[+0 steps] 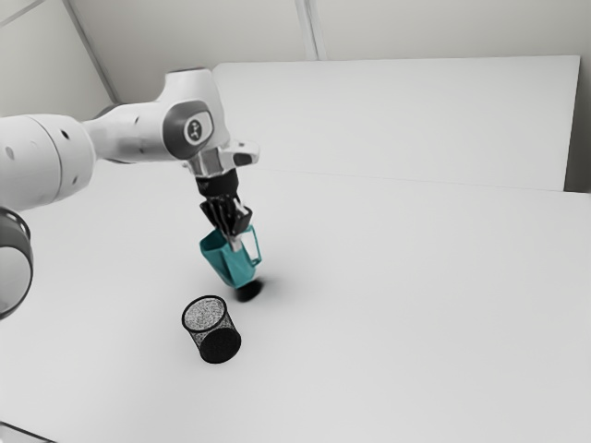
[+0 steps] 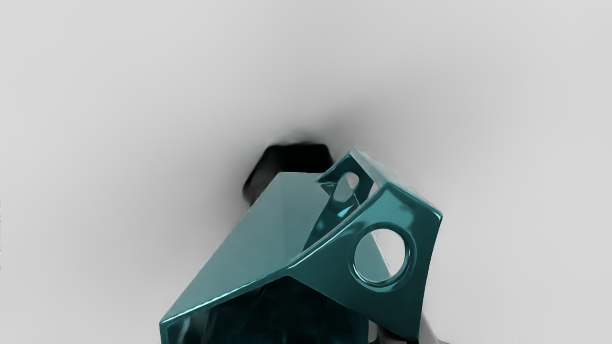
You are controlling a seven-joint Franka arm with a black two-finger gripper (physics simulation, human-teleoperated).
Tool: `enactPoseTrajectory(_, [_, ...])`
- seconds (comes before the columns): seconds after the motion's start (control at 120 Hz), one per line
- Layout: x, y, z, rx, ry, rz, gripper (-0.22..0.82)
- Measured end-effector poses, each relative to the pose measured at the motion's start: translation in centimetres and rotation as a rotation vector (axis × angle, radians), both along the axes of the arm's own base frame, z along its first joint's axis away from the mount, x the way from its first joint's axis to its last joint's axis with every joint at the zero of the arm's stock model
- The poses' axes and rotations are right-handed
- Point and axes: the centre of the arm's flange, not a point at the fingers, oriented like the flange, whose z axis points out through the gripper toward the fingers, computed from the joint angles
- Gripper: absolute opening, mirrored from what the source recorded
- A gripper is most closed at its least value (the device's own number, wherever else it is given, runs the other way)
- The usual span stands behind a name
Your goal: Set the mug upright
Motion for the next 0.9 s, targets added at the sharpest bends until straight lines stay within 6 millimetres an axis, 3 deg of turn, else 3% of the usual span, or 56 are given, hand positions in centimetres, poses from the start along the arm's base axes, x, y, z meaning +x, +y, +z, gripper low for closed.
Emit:
enactPoseTrajectory(0.65, [-0.5, -0.8, -5.4, 0.12, 0.142, -0.016, -0.18])
enactPoseTrajectory(0.9, [-0.3, -1.6, -4.7, 0.139, 0.128, -0.03, 0.32])
